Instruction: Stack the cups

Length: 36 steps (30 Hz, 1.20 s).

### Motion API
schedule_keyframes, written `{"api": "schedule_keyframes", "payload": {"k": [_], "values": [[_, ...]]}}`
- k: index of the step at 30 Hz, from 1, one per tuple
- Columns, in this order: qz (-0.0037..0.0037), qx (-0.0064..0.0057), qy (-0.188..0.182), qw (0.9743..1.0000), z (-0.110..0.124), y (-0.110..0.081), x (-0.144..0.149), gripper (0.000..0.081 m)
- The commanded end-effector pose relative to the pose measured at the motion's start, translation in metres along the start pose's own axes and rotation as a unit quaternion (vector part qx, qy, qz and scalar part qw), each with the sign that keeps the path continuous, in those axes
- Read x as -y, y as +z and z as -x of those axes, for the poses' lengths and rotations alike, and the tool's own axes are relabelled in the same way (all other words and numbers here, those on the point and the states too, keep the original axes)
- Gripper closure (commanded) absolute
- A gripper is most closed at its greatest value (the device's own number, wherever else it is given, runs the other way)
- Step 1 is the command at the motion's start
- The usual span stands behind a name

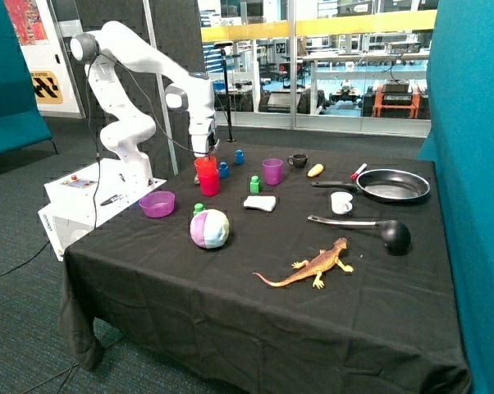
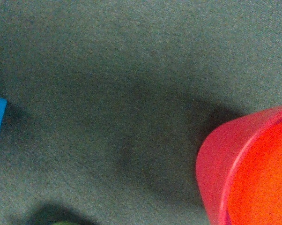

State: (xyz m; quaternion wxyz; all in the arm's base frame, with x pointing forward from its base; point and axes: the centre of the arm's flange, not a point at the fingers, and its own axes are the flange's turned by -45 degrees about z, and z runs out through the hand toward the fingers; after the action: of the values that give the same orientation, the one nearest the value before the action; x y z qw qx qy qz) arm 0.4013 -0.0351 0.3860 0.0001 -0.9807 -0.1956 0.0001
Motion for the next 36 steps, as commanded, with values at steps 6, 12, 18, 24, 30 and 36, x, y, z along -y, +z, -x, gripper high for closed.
{"api": "schedule_keyframes", "payload": {"k": [6, 12, 18, 24, 30, 36], "values": [[0.00009, -0.0001, -0.022, 0.9998, -0.005, 0.000, 0.007, 0.0636], [0.00009, -0.0001, -0.027, 0.9996, -0.008, -0.003, 0.011, 0.0556], [0.00009, -0.0001, -0.031, 0.9995, -0.009, -0.005, 0.014, 0.0481], [0.00009, -0.0001, -0.032, 0.9995, -0.008, -0.005, 0.015, 0.0399], [0.00009, -0.0001, -0.030, 0.9995, -0.004, -0.007, 0.013, 0.0346], [0.00009, -0.0001, -0.022, 0.9997, 0.001, -0.008, 0.006, 0.0227]]}}
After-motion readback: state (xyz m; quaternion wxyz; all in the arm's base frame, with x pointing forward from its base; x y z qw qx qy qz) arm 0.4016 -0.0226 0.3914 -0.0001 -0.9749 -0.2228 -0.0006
